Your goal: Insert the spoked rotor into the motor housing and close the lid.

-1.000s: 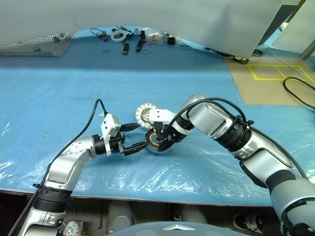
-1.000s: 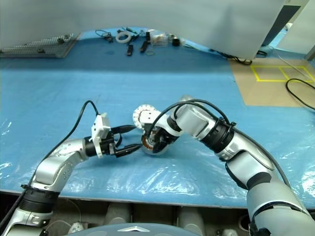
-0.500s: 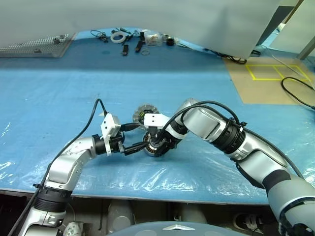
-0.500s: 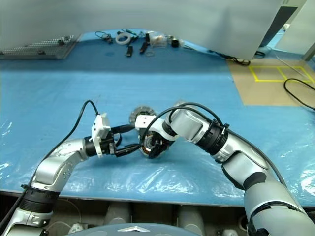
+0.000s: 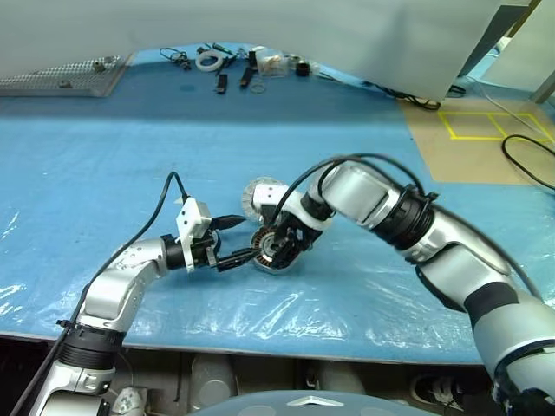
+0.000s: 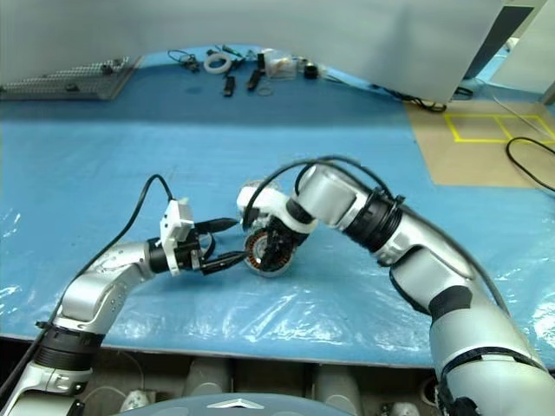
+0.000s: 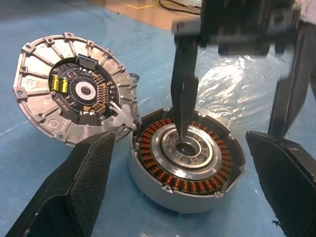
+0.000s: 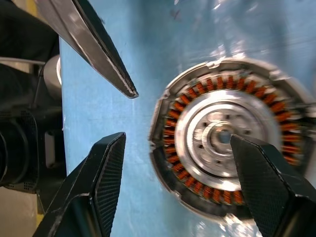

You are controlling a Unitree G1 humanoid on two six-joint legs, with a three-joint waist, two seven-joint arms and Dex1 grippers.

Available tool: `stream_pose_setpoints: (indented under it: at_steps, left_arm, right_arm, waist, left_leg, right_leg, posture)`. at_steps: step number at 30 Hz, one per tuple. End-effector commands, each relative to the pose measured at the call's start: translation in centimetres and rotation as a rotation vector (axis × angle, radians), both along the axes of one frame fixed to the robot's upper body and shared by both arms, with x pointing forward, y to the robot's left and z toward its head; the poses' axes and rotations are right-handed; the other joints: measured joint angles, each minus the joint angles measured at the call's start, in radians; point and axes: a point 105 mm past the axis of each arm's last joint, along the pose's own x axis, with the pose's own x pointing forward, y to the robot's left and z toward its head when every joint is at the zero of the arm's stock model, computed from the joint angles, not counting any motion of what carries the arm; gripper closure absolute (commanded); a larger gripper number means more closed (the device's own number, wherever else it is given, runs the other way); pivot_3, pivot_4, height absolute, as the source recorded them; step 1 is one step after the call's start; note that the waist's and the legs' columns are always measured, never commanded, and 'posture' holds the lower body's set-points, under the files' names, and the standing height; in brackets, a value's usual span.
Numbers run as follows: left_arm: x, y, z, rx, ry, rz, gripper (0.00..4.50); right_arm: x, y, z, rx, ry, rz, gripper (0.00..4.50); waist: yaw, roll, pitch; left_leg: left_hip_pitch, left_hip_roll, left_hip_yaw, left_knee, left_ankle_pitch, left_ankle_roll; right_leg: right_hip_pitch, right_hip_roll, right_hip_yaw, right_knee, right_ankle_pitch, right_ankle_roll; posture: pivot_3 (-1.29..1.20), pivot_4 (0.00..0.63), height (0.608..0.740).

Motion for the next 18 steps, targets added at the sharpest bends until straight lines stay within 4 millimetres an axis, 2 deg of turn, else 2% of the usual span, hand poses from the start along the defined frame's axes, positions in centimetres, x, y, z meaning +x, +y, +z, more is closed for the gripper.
stream_pose_setpoints:
  at_steps: [1,6,8,11,13,15,18]
  left_arm:
    - [0.1,0.1,0.9,-0.006,-0.04,-0.014,0.0]
    - [0.2,0.0,0.9,-0.002,-0.037,-0.026,0.0]
    - [0.2,0.0,1.2,-0.004,-0.043,-0.032,0.0]
    - [0.2,0.0,1.7,-0.017,-0.057,-0.04,0.0]
    - [0.0,0.0,1.9,-0.021,-0.061,-0.045,0.0]
    - [-0.2,0.1,2.0,-0.019,-0.065,-0.042,0.0]
    - [-0.5,0.4,2.0,-0.012,-0.063,-0.034,0.0]
  right_arm:
    - [-0.7,0.4,3.1,0.074,-0.021,0.033,0.92]
    - [-2.4,0.1,4.8,0.114,0.008,0.061,0.92]
    - [-2.3,-0.4,5.6,0.147,-0.037,0.092,0.92]
    - [-0.5,-2.1,5.4,0.151,-0.201,0.126,0.92]
    - [1.2,-3.7,4.6,0.159,-0.255,0.058,0.92]
    - [2.6,-5.6,3.8,0.217,-0.307,-0.059,0.92]
    - [3.8,-6.8,4.3,0.421,-0.314,-0.28,0.92]
  waist:
    - [0.0,0.0,0.0]
    - [0.003,0.0,0.0]
    - [0.003,0.0,0.0]
    - [0.006,0.0,0.0]
    - [0.007,-0.001,0.0]
    - [0.008,-0.001,0.0]
    - [0.007,-0.001,0.0]
  left_leg:
    - [-0.001,0.0,0.0,-0.002,0.0,0.0]
    - [-0.005,0.002,-0.001,-0.004,0.0,-0.001]
    - [-0.005,0.002,-0.001,-0.004,0.0,-0.001]
    - [-0.005,0.002,-0.001,-0.004,0.0,-0.001]
    - [-0.005,0.002,-0.001,-0.002,0.0,-0.001]
    - [-0.004,0.002,-0.001,-0.001,0.0,-0.001]
    - [-0.005,0.001,-0.001,-0.001,0.0,-0.001]
  right_leg:
    - [0.0,0.0,-0.001,-0.002,0.001,0.001]
    - [0.0,0.004,-0.003,-0.008,0.002,0.004]
    - [-0.001,0.004,-0.003,-0.009,0.002,0.004]
    - [-0.001,0.004,-0.003,-0.008,0.002,0.004]
    - [-0.001,0.002,-0.003,-0.008,0.002,0.004]
    - [0.001,0.002,-0.002,-0.008,0.002,0.003]
    - [0.0,0.001,-0.002,-0.008,0.003,0.004]
  posture:
    - [0.0,0.15,0.74]
    - [0.0,0.15,0.74]
    - [0.0,0.15,0.74]
    - [0.0,0.15,0.74]
    - [0.0,0.15,0.74]
    - [0.0,0.15,0.74]
    - [0.0,0.15,0.74]
